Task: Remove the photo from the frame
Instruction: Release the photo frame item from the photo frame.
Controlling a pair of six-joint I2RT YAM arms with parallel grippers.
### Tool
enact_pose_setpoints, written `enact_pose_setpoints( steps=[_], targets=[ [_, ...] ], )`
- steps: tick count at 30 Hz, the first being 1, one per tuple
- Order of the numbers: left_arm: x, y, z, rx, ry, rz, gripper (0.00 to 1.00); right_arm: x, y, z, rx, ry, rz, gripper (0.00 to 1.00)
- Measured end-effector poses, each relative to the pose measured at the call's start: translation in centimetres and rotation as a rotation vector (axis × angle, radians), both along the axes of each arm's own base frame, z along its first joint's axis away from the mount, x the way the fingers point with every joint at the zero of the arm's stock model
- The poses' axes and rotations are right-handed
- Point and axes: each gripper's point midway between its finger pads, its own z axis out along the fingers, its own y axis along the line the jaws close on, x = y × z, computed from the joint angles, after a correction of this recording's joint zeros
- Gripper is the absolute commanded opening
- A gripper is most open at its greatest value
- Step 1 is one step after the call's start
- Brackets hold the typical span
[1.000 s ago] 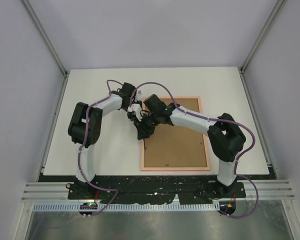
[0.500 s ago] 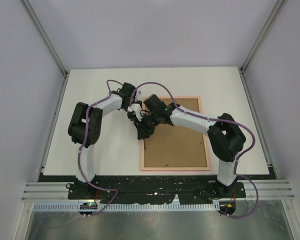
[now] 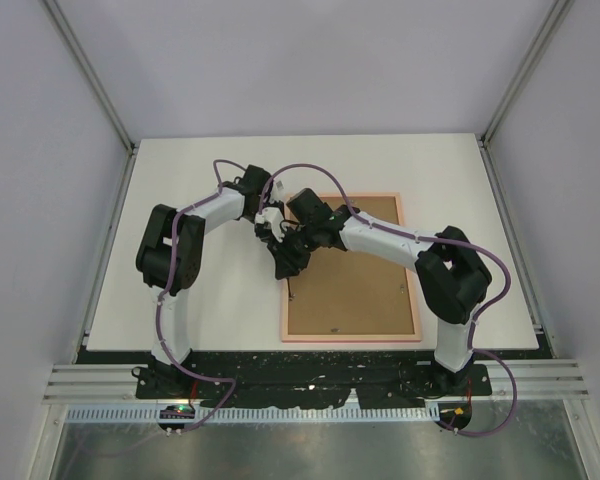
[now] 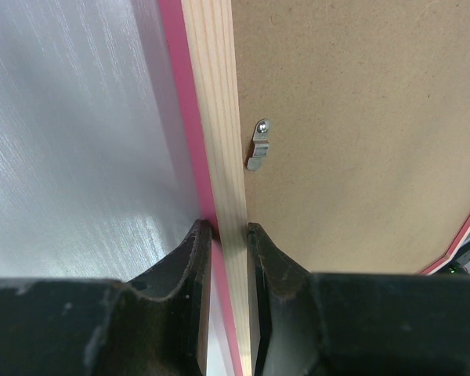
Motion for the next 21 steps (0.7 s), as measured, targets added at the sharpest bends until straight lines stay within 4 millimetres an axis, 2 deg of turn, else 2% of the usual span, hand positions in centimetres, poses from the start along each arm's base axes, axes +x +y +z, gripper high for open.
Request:
enact_pose_setpoints(
  steps=[21],
  targets=[
    [0.0,0.0,0.0,0.0,0.0,0.0,0.1,-0.01,-0.26,0.0,-0.014,-0.014,0.022,0.08]
  ],
)
